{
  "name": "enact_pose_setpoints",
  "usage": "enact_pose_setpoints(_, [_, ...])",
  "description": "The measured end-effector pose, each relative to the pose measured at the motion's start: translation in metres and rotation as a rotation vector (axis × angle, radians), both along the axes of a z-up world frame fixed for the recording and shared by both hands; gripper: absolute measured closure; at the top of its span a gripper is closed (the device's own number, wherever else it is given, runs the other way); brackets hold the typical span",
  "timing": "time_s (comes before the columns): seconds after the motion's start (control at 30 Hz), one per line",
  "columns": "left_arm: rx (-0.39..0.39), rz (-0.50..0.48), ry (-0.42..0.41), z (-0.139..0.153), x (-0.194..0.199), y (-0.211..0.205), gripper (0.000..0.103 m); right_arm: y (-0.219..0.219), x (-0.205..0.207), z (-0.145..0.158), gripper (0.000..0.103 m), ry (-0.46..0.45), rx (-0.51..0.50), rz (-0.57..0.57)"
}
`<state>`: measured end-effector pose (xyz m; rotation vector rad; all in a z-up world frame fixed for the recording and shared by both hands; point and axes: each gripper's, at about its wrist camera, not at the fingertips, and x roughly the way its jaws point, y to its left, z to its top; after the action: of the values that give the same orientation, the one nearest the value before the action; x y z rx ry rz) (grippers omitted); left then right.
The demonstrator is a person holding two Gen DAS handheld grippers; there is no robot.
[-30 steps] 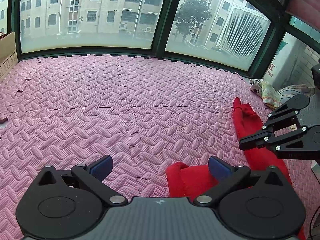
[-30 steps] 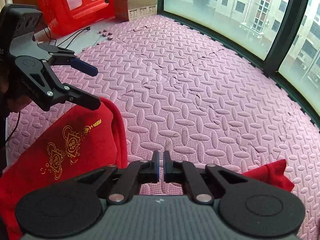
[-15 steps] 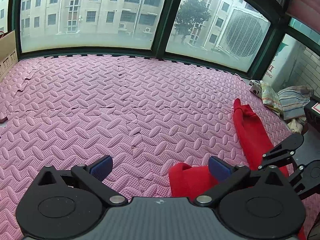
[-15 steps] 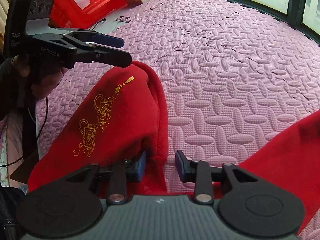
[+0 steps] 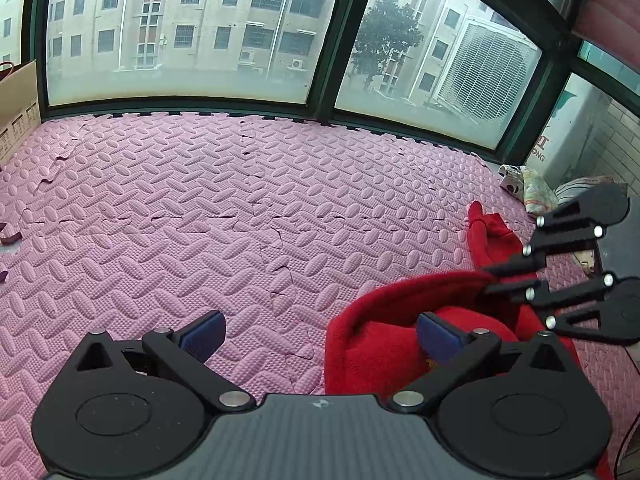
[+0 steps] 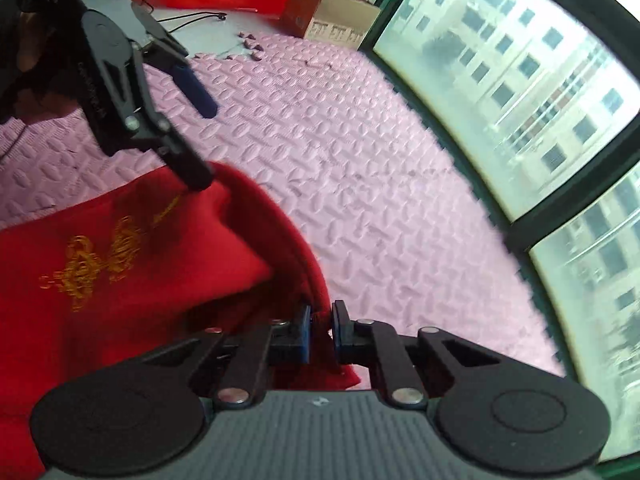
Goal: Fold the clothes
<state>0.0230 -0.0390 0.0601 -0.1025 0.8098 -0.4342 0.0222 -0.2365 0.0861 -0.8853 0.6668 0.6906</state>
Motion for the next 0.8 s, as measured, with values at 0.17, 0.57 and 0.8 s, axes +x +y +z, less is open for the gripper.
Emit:
enact_pose_setpoints(0.17, [0.004, 0.008, 0.006, -0.002, 0.001, -0.002, 0.0, 0.007, 0.021, 0.014, 0.081, -0.081, 0.054, -0.066])
enact_pose_setpoints(0.57, [0.107, 0.081, 0.031, -0.018, 0.033, -0.018, 0.001, -0.014, 0.05, 0.005, 0.081, 0.099, 0.266, -0.257])
enact_pose_setpoints(0.8, [0.296, 0.094, -0.054, -0.032, 0.055, -0.038, 0.014, -0.027, 0.059, -0.021, 0.081, 0.221, 0.348, -0.343])
